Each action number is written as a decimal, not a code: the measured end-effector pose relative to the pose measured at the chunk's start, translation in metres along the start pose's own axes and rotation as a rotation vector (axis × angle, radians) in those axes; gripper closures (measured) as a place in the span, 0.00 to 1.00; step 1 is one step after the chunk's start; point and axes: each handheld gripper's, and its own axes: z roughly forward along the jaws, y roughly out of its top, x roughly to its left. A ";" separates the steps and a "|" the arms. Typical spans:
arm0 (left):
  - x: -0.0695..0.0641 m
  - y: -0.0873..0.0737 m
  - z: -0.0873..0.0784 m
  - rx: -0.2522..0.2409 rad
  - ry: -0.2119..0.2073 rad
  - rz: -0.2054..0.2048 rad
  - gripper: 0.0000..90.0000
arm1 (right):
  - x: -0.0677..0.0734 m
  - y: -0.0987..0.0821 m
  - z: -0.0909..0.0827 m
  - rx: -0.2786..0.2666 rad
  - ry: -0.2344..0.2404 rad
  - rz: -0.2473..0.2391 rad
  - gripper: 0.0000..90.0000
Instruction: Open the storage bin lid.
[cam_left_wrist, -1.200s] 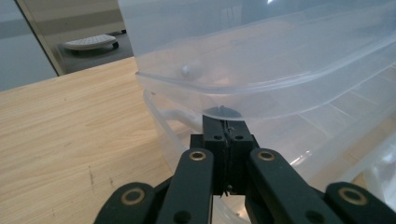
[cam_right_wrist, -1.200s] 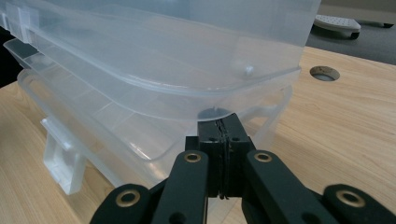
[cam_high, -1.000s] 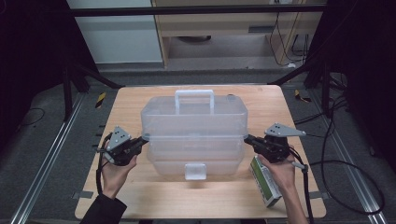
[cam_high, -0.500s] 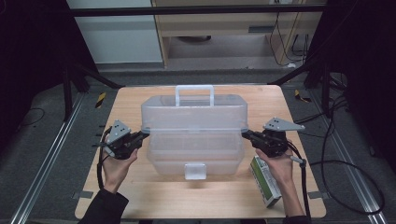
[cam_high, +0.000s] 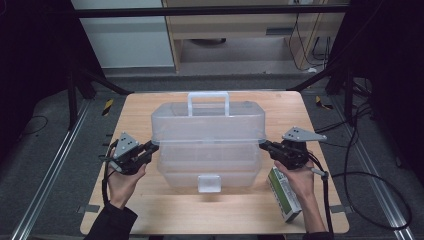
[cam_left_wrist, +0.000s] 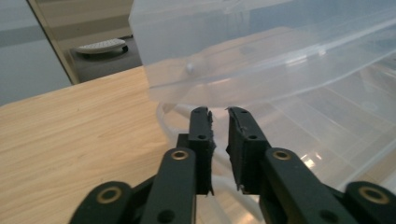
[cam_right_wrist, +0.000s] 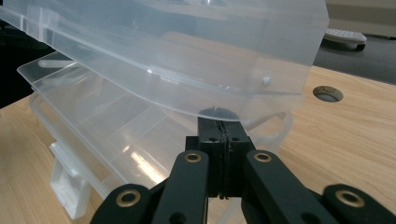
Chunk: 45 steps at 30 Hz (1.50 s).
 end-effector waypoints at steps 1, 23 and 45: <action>0.000 0.000 -0.001 0.002 0.013 0.008 0.81 | 0.000 0.000 0.000 0.001 -0.001 -0.001 1.00; 0.004 0.007 0.017 -0.054 0.021 0.018 0.70 | 0.002 -0.001 0.002 0.014 0.002 -0.008 0.99; 0.004 0.012 0.014 -0.034 0.048 0.012 0.77 | -0.005 -0.028 0.004 0.174 -0.066 0.023 0.82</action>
